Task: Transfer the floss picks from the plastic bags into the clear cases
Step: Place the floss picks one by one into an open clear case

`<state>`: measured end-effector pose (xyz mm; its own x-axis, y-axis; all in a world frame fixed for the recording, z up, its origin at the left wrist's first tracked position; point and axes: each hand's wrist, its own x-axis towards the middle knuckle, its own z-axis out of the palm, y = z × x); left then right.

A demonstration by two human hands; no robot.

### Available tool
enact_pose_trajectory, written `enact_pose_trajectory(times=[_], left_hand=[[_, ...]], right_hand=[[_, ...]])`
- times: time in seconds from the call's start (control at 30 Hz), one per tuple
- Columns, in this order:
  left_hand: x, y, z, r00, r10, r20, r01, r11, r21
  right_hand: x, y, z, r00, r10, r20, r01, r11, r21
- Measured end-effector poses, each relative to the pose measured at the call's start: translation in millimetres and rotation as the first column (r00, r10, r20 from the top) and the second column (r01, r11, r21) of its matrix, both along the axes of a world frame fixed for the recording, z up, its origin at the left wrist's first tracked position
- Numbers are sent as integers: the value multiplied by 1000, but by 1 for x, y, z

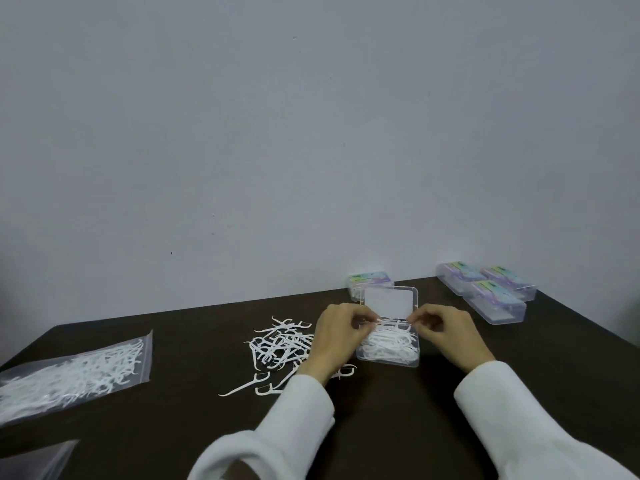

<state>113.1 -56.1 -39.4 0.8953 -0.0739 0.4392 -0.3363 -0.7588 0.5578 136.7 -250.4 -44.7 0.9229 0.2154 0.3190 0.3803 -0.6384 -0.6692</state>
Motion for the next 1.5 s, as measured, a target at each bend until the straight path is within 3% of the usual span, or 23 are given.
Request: enact_pose_trajectory(times=[0.1,0.23,0.33,0.47,0.57,0.67,0.73,0.87,1.03,1.17,1.5], left_hand=[[-2,-1,0,1000,-20,9,21,1000,-19],[-1,2,-5,998,-64,-27,55,962,-268],[-2,6,-8,1000,10,-20,-17,924,-381],[0,2,-12,984,104,-148,-172,786,-594],[6,-4,-12,944,41,-327,-273,655,-704],[9,-9,-13,934,-29,-357,-273,588,-761],[4,-15,-11,934,-63,-352,-247,597,-763],[-4,-25,-9,934,-126,-334,-152,705,-693],[-3,-30,-14,905,-204,-373,-114,729,-675],[-5,-26,-12,915,-203,-349,-129,673,-729],[-1,-8,-22,930,-211,-302,-85,675,-733]], right_hand=[[-1,0,1,999,-33,7,33,999,41],[-3,2,1,999,-18,-43,21,997,74],[-2,4,1,998,-35,-53,38,997,64],[-2,5,1,983,-76,-170,106,979,175],[-4,9,-2,970,-55,-238,102,976,192],[-6,13,-3,966,-50,-253,102,976,195],[-8,15,-3,961,-44,-272,104,973,207],[-11,22,-5,956,0,-292,67,974,217],[-18,31,-5,961,59,-272,-12,985,170],[-15,29,-6,973,-19,-229,57,985,161],[-13,27,-9,977,-111,-184,150,965,214]])
